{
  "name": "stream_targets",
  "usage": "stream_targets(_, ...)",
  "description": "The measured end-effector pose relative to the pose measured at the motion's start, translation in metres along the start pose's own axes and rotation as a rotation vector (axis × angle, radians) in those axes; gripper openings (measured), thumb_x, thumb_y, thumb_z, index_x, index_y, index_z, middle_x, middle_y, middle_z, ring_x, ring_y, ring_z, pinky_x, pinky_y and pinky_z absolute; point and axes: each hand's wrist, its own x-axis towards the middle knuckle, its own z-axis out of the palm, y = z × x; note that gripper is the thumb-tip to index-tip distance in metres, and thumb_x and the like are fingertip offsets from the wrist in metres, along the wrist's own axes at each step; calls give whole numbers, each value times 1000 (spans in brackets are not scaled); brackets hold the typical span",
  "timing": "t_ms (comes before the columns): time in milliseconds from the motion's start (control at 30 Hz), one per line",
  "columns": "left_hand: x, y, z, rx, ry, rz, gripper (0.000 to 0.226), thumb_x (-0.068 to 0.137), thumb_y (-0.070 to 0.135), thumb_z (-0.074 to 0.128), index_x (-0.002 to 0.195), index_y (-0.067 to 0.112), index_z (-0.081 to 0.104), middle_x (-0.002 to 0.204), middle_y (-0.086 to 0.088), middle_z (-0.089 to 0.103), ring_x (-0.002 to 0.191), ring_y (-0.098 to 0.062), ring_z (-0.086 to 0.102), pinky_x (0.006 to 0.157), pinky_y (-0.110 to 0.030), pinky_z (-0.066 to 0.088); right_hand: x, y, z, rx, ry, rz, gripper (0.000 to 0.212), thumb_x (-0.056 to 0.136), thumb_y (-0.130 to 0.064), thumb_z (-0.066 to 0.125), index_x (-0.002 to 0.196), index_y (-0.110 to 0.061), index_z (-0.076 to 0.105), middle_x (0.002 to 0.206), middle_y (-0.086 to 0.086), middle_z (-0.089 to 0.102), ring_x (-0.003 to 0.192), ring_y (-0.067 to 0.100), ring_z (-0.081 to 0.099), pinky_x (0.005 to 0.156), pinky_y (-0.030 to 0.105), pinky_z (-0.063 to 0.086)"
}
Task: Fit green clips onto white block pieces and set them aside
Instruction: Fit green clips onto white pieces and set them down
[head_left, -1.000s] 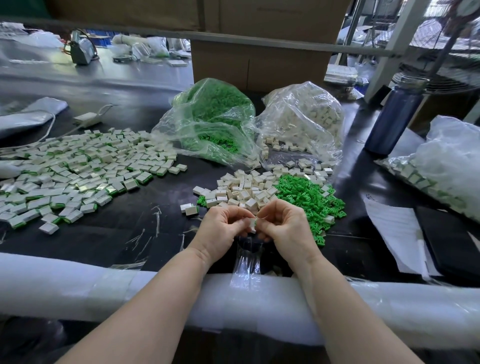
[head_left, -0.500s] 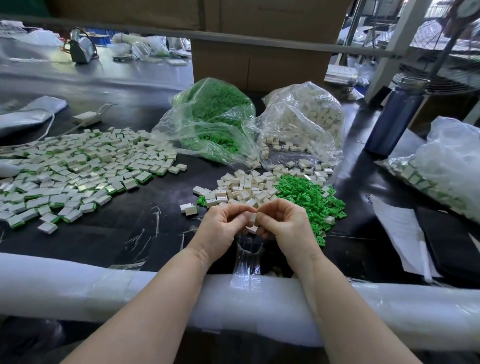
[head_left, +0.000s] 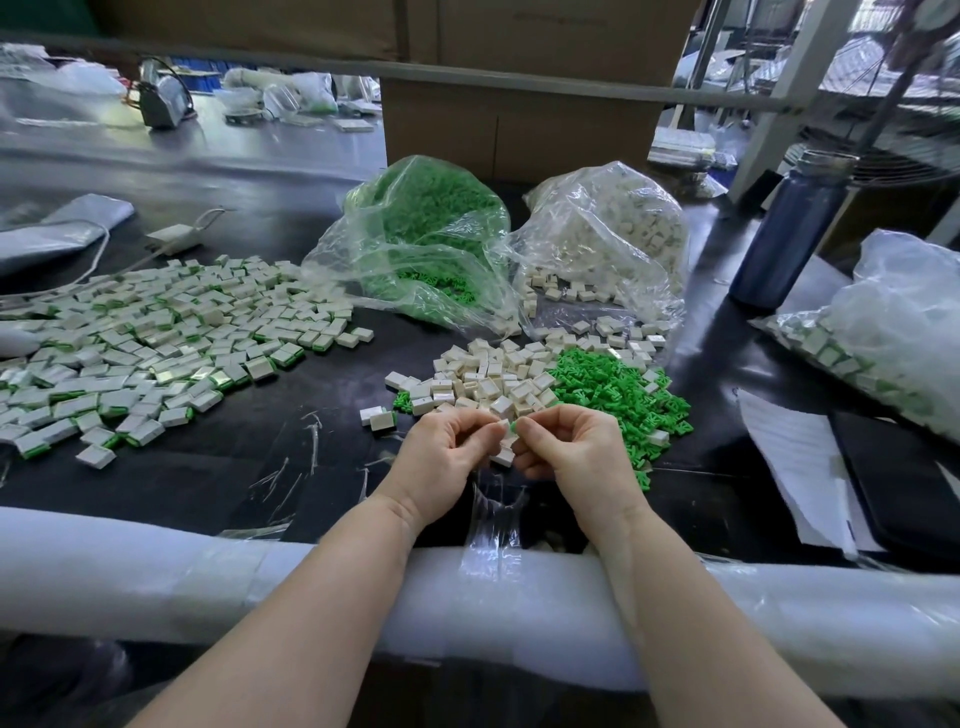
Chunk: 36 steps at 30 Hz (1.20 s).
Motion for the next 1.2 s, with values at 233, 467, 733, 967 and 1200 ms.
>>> stream_targets(233, 0, -1, -1, 102, -34, -8, 11, 89, 13, 59, 80, 16, 66, 67, 12, 59, 59, 9, 53, 64, -6, 41, 0, 2, 1, -128, -21, -15, 19, 87, -2, 61, 69, -7, 61, 49, -2, 59, 42, 7, 54, 43, 16, 46)
stream_targets(467, -1, 0, -1, 161, -96, -11, 23, 91, 14, 57, 70, 23, 59, 63, 10, 54, 60, -1, 47, 65, -13, 38, -1, 0, 0, -154, -51, -5, 19, 87, -1, 61, 69, -7, 60, 49, -2, 58, 41, 6, 51, 43, 16, 44)
stream_targets(733, -1, -2, 0, 180, -103, 18, 24, 90, 13, 58, 70, 25, 61, 66, 12, 58, 65, -2, 50, 70, -18, 41, -1, 0, -1, -176, -64, -6, 16, 86, -2, 62, 70, -3, 59, 50, 2, 57, 40, 6, 50, 42, 16, 42)
stream_targets(967, -2, -1, 0, 193, -113, 16, 18, 90, 13, 59, 74, 20, 63, 68, 11, 58, 66, -2, 51, 70, -17, 41, 0, -1, -2, -159, -78, 36, 17, 87, 0, 59, 71, -4, 58, 50, 2, 57, 39, 5, 50, 41, 15, 42)
stream_targets(1200, -2, -1, 0, 210, -116, 15, 25, 89, 14, 60, 68, 28, 59, 63, 15, 54, 58, 5, 49, 63, -10, 37, 0, -2, -4, -172, -107, 37, 23, 88, 2, 58, 67, -7, 57, 46, -2, 56, 38, 5, 49, 40, 15, 41)
